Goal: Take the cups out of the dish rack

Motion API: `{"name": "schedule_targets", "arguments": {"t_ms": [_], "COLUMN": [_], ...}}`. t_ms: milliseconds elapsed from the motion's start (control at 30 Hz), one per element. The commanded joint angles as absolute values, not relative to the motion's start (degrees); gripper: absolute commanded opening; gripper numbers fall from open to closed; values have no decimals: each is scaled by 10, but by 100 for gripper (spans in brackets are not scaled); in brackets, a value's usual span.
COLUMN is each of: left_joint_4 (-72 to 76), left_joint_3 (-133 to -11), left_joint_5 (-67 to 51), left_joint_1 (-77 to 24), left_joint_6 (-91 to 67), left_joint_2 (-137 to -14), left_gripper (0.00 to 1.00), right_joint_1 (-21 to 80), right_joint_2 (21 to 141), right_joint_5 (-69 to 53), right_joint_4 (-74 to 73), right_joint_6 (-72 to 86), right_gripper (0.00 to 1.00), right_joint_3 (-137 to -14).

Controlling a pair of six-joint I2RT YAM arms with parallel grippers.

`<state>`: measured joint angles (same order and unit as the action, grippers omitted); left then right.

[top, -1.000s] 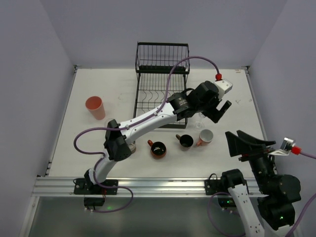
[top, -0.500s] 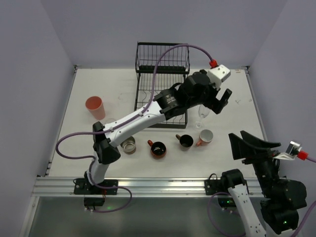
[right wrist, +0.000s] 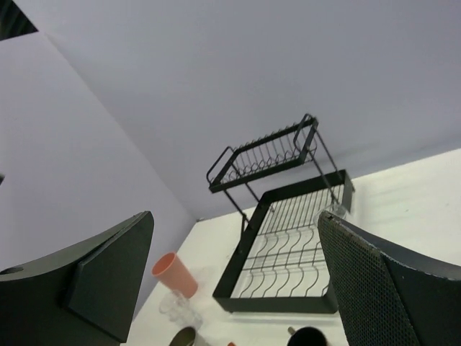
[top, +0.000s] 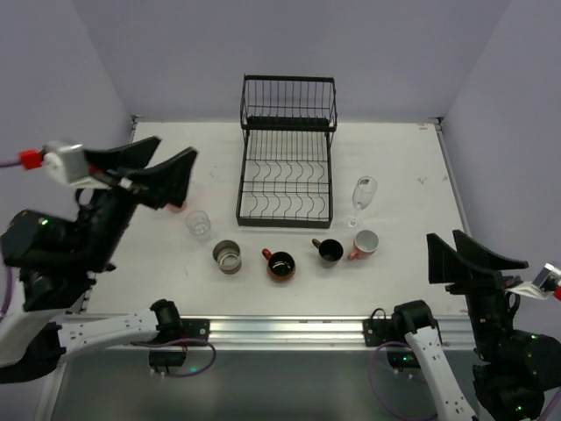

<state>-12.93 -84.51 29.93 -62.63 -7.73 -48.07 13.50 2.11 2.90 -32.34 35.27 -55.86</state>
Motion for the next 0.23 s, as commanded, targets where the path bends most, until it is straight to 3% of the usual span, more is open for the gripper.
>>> {"name": "schedule_targets", "arguments": {"t_ms": [0, 200], "left_joint_4": [-173, -217], "left_joint_3": [-738, -686], "left_joint_5": [423, 431], "left_joint_1": [-623, -623], "left_joint_6": [-81, -105], "left_joint_2": [-386, -250], "left_gripper": [100, 100], "right_joint_1": [136, 135], "right_joint_2": [54, 81], "right_joint_5": [101, 140], "right_joint_4": [-299, -269], "right_joint_6": [298, 265], "right_gripper": [99, 99], "right_joint_3": [-615, -625]}}
